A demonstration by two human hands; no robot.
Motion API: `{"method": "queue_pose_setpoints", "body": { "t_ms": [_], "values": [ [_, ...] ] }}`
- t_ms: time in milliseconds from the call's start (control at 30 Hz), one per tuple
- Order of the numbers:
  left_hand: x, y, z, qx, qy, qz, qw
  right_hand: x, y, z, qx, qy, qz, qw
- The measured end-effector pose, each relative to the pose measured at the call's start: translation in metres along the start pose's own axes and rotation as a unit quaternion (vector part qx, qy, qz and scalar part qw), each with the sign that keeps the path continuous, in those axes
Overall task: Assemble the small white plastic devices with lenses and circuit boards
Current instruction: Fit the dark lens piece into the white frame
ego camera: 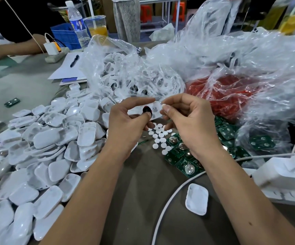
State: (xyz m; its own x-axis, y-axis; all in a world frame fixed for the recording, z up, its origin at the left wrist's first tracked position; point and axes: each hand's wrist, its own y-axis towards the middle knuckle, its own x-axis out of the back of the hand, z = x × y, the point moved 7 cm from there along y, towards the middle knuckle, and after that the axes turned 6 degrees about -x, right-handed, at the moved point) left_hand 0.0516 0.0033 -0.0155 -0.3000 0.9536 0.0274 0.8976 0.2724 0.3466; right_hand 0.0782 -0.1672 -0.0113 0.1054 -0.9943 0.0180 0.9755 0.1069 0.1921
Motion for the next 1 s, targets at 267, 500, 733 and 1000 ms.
{"method": "queue_pose_setpoints", "body": {
  "t_ms": [267, 500, 733, 1000],
  "values": [
    [-0.006, -0.002, -0.002, -0.001, -0.011, 0.010, 1.000, -0.001, -0.002, 0.006, 0.043, -0.109, -0.023, 0.993],
    [-0.012, -0.006, -0.003, -0.005, -0.005, 0.020, 1.000, 0.000, -0.007, 0.015, 0.094, -0.200, -0.075, 0.972],
    [-0.014, -0.007, 0.000, 0.000, -0.025, 0.017, 1.000, 0.002, -0.006, 0.007, 0.051, -0.204, -0.093, 0.973],
    [-0.019, -0.009, 0.003, 0.009, -0.039, 0.014, 0.999, 0.008, -0.003, -0.003, -0.008, -0.153, -0.122, 0.981]
  ]
}}
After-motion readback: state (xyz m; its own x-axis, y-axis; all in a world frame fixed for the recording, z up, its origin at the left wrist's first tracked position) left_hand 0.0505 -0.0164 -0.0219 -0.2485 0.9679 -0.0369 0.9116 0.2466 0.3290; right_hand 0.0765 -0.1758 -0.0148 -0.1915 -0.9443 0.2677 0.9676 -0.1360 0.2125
